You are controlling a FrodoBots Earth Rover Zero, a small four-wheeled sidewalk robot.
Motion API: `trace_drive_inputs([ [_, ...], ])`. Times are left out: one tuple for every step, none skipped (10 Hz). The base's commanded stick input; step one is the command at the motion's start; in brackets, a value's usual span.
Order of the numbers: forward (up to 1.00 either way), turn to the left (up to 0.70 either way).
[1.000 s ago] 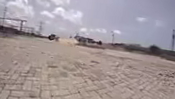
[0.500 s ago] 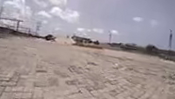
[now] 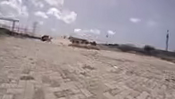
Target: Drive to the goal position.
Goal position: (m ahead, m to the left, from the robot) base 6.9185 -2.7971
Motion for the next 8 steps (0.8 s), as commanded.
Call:
trace_drive_inputs([
  [0.70,0.01],
  [0.70,0.00],
  [0.70,0.00],
  [0.70,0.00],
  [0.70,0.00],
  [0.70,-0.14],
  [0.70,-0.14],
  [0.70,-0.14],
])
